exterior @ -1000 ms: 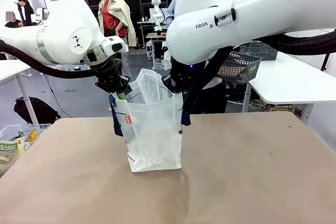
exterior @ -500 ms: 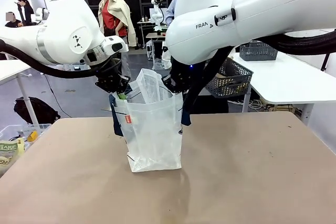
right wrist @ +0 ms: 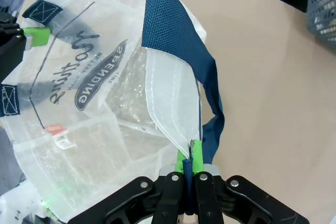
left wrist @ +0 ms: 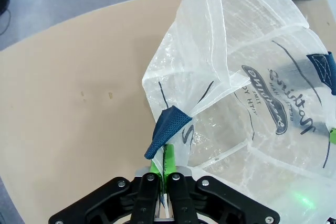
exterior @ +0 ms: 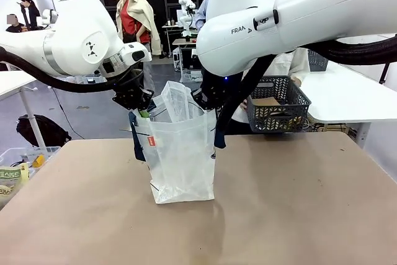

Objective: Transfer purchased items from the store into the shopping bag.
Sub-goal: Move the Reusable shopping bag to the right side of the table.

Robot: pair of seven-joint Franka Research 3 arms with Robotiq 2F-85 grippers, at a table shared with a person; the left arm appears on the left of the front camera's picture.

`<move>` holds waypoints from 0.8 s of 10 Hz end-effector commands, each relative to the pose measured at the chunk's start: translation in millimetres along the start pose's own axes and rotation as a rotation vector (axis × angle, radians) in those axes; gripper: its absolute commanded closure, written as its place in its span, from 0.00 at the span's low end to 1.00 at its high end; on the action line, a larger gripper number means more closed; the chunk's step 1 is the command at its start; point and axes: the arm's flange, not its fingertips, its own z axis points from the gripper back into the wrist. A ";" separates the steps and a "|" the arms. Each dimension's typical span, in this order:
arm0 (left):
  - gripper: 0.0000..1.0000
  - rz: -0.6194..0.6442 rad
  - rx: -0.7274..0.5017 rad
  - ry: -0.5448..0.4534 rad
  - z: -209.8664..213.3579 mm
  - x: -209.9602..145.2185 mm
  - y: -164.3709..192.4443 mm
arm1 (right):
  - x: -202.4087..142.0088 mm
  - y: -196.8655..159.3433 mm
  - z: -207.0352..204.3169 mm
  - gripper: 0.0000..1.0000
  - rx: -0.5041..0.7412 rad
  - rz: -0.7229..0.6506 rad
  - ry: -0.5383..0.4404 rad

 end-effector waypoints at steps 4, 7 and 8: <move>1.00 0.000 -0.007 -0.001 -0.7 -1.8 -0.8 | -1.5 -1.6 -1.3 1.00 0.002 -0.007 0.004; 1.00 0.000 -0.007 -0.001 -0.7 -1.8 -0.8 | -1.5 -1.6 -1.3 1.00 0.002 -0.007 0.004; 1.00 0.000 -0.007 -0.001 -0.7 -1.8 -0.8 | -1.5 -1.6 -1.3 1.00 0.002 -0.007 0.004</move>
